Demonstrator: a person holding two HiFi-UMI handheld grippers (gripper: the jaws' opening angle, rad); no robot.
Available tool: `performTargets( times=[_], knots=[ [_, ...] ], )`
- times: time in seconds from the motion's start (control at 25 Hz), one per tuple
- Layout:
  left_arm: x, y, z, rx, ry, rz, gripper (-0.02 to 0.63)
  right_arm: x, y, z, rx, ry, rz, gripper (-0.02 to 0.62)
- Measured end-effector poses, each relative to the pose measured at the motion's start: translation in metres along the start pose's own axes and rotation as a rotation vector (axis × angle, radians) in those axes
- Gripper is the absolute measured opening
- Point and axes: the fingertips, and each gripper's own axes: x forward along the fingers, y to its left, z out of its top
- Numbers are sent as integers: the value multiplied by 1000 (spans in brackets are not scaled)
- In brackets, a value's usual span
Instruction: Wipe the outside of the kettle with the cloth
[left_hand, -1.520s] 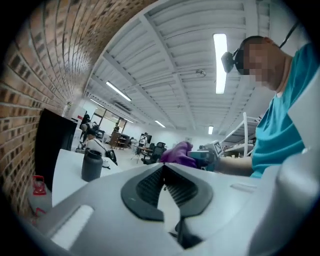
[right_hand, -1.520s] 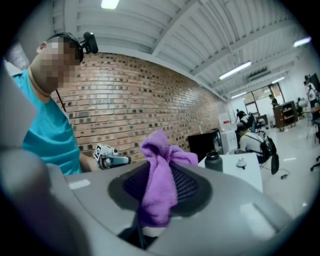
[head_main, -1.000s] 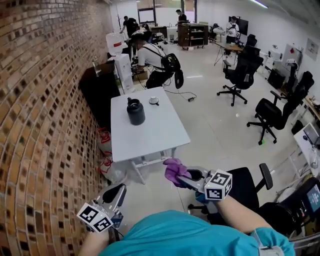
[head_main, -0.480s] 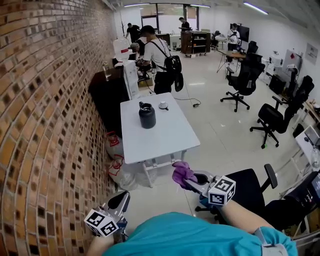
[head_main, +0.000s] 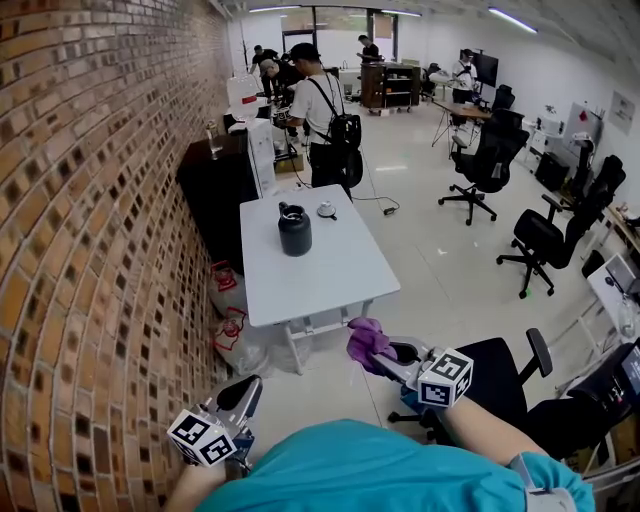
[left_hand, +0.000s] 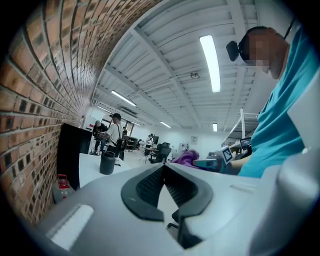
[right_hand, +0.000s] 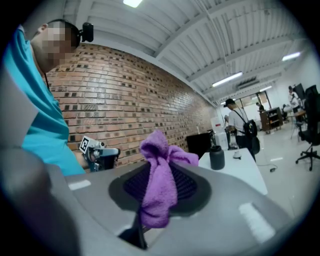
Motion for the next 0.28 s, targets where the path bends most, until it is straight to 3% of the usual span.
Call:
performTargets(
  times=[0.28],
  knots=[
    [6, 0, 8, 16, -7, -9, 2, -1, -6, 7, -25, -3, -5, 78]
  ],
)
